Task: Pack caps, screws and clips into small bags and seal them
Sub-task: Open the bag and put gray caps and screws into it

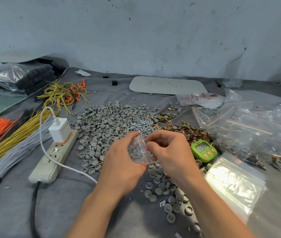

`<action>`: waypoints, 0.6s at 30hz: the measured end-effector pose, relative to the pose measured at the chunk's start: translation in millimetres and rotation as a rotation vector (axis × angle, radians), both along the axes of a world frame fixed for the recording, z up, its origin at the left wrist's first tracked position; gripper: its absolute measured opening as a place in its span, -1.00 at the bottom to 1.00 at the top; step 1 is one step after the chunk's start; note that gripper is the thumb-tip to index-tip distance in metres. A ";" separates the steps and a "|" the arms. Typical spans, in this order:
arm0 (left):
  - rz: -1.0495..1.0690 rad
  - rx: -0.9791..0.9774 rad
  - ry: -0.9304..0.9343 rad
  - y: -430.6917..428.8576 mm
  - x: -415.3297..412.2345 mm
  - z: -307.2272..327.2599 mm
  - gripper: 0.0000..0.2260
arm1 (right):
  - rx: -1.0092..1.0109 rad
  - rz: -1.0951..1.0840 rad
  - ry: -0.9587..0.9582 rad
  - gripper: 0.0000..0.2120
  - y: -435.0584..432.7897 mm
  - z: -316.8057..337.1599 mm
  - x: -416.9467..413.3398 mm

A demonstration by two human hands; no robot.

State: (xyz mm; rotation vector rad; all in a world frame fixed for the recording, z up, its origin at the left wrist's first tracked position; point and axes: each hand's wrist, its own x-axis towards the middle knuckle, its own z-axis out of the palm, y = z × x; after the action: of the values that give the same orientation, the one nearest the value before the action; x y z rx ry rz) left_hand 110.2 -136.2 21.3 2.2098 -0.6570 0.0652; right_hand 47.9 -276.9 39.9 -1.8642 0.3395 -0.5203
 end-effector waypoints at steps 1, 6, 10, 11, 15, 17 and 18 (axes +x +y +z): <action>-0.006 -0.008 0.003 0.1 0.1 0.0 -0.23 | -0.117 0.012 0.004 -0.79 1.2 1.1 -0.8; -0.072 -0.027 -0.021 1.3 1.5 0.1 -0.38 | -0.269 0.160 -0.043 -0.77 9.0 2.2 -2.2; -0.078 -0.070 -0.005 2.1 0.4 1.9 -0.53 | -0.235 0.162 -0.024 -0.78 10.1 5.4 -0.4; -0.064 -0.093 0.005 2.7 1.3 2.0 -0.59 | -0.171 0.109 -0.056 -0.77 8.9 6.3 0.0; -0.010 -0.224 0.031 4.1 5.4 1.5 -0.66 | -0.041 -0.210 -0.056 -0.78 -10.2 1.6 6.0; 0.011 -0.264 0.017 5.0 5.7 2.8 -0.68 | -0.200 -0.323 0.138 -0.78 -22.4 -4.7 8.1; 0.023 -0.279 0.009 5.3 5.8 3.9 -0.69 | -0.276 -0.337 0.245 -0.79 -25.7 -8.1 9.1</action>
State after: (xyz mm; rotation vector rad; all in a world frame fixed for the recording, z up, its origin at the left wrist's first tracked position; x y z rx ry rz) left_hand 115.9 -130.8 25.2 1.9478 -0.5799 0.1491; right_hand 57.0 -302.6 31.7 -2.1574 0.7881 -0.5887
